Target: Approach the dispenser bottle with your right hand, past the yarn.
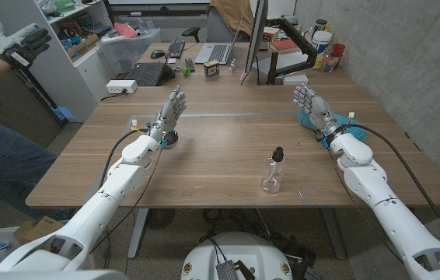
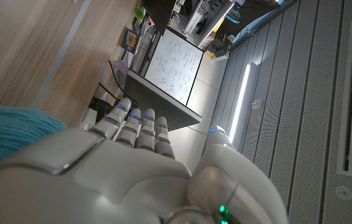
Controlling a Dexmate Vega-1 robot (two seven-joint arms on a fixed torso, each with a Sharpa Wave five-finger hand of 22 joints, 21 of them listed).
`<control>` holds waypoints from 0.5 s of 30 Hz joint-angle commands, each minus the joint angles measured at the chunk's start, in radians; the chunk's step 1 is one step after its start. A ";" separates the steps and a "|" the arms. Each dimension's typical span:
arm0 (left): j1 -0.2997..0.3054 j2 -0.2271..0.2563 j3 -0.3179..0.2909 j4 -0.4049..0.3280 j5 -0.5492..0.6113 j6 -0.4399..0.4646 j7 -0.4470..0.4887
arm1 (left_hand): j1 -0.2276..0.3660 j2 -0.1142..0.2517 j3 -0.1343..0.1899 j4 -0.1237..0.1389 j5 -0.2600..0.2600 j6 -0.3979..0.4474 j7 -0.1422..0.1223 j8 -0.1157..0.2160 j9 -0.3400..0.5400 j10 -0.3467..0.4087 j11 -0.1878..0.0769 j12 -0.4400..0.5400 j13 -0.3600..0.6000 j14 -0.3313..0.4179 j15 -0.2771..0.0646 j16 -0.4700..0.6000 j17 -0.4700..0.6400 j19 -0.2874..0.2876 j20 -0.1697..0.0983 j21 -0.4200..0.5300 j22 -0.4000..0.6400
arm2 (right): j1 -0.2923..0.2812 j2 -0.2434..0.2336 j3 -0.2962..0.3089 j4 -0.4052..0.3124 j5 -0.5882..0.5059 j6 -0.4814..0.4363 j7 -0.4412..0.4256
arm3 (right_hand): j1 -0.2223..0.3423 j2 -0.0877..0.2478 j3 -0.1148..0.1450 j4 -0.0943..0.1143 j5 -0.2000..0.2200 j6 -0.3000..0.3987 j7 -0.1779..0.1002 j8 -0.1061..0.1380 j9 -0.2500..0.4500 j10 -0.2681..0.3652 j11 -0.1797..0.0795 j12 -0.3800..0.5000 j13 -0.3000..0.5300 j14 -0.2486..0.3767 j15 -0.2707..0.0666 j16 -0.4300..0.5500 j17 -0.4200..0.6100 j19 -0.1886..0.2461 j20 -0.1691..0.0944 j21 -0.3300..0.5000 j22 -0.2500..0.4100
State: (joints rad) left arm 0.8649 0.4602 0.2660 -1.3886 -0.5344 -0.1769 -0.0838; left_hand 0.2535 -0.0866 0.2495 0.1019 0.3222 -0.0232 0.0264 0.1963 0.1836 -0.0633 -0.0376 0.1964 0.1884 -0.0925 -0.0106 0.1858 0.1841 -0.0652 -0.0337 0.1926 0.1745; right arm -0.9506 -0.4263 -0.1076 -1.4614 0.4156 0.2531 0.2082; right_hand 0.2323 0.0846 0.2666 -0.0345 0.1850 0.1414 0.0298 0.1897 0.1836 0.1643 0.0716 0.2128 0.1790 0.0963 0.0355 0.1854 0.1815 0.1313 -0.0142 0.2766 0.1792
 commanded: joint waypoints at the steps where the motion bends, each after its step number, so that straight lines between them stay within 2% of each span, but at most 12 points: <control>1: -0.001 0.006 0.005 -0.007 0.006 0.005 0.002 | 0.008 0.005 -0.004 0.000 0.008 0.006 0.005 0.006 0.005 -0.006 0.002 0.006 0.002 -0.007 0.004 0.002 0.001 -0.008 -0.010 0.005 0.006 | -0.015 -0.005 0.013 -0.017 0.012 0.033 0.022 | -0.002 -0.010 0.002 -0.006 -0.002 0.003 -0.005 0.002 0.005 0.012 -0.002 0.001 0.005 0.000 0.001 0.001 0.002 0.002 0.009 -0.005 0.004; 7: -0.001 0.006 0.006 -0.010 0.003 0.009 0.002 | 0.008 0.006 -0.005 0.000 0.008 0.006 0.006 0.006 0.005 -0.007 0.001 0.006 0.002 -0.007 0.005 0.002 0.001 -0.008 -0.009 0.005 0.006 | -0.019 -0.002 0.015 -0.015 0.011 0.056 0.027 | -0.002 -0.011 0.001 -0.006 -0.002 0.004 -0.009 0.003 0.005 0.013 -0.003 0.001 0.005 0.001 0.001 0.002 0.002 0.003 0.010 -0.007 0.004; 12: -0.001 0.004 0.005 -0.010 -0.002 0.012 -0.001 | 0.009 0.007 -0.006 0.000 0.008 0.007 0.004 0.006 0.005 -0.006 0.002 0.006 0.002 -0.008 0.005 0.002 0.001 -0.008 -0.009 0.005 0.006 | -0.001 0.026 0.015 0.051 0.024 0.157 0.068 | -0.003 -0.018 -0.003 -0.009 -0.002 0.013 -0.017 0.007 0.005 0.027 -0.002 0.006 0.005 0.009 0.001 0.005 0.001 0.010 0.018 -0.008 0.004; 15: -0.001 0.004 0.006 -0.010 0.000 0.011 -0.001 | 0.010 0.007 -0.007 0.000 0.008 0.007 0.004 0.005 0.005 -0.006 0.002 0.006 0.002 -0.007 0.005 0.002 0.001 -0.008 -0.010 0.006 0.006 | 0.000 0.031 0.014 0.062 0.009 0.187 0.064 | -0.003 -0.025 -0.006 -0.012 -0.002 0.022 -0.025 0.010 0.005 0.034 -0.002 0.008 0.005 0.015 -0.006 0.006 0.001 0.013 0.019 -0.009 0.004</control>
State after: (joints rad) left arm 0.8651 0.4641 0.2700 -1.3959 -0.5315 -0.1700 -0.0825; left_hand 0.2574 -0.0826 0.2467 0.1048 0.3222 -0.0232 0.0264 0.1963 0.1836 -0.0632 -0.0375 0.1964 0.1884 -0.0925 -0.0106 0.1858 0.1840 -0.0651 -0.0337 0.1926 0.1795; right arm -0.9626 -0.4232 -0.0957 -1.4596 0.4277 0.3238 0.2419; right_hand 0.2251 0.0702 0.2608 -0.0403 0.1850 0.1574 0.0140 0.1897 0.1836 0.1859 0.0715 0.2128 0.1790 0.1005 0.0314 0.1854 0.1815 0.1414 -0.0027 0.2698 0.1791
